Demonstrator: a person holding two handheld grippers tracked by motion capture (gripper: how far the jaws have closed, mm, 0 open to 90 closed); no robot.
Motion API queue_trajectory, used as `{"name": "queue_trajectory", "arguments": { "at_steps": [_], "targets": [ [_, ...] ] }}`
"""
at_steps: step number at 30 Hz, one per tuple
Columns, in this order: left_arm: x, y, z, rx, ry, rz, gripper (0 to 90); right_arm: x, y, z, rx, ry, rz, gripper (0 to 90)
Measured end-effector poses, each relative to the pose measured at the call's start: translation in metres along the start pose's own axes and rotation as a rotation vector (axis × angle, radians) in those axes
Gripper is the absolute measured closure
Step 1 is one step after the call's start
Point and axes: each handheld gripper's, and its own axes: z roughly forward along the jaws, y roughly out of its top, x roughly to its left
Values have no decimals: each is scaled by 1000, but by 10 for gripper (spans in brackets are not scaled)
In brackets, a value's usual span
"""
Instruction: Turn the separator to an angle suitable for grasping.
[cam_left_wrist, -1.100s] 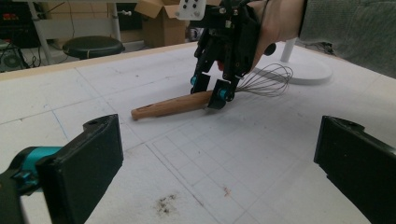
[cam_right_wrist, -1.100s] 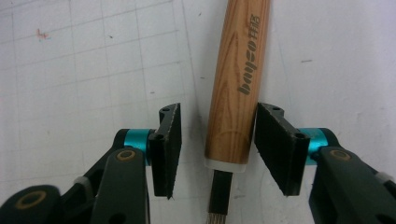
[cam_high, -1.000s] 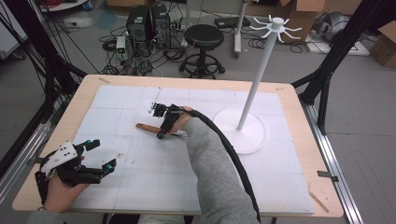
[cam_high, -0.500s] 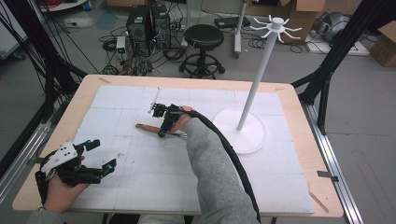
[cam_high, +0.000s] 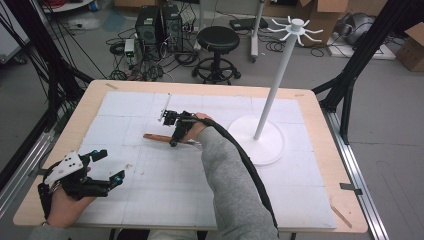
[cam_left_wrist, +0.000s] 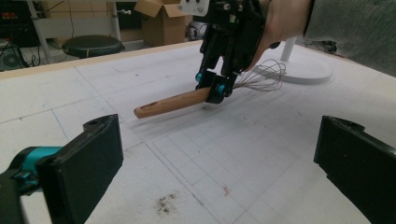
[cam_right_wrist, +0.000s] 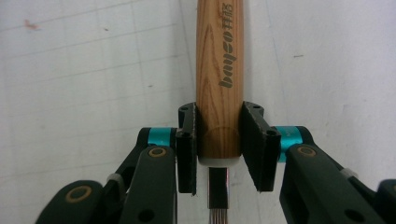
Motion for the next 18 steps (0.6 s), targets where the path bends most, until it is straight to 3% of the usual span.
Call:
{"name": "queue_trajectory", "arguments": {
  "at_steps": [12,18],
  "targets": [
    [0,0,1,4,2,1,18,13,-11,-41,-69,11,-10,694],
    [0,0,2,6,-1,5,17,18,-17,-52,-101,-2,-12,694]
  ]
}}
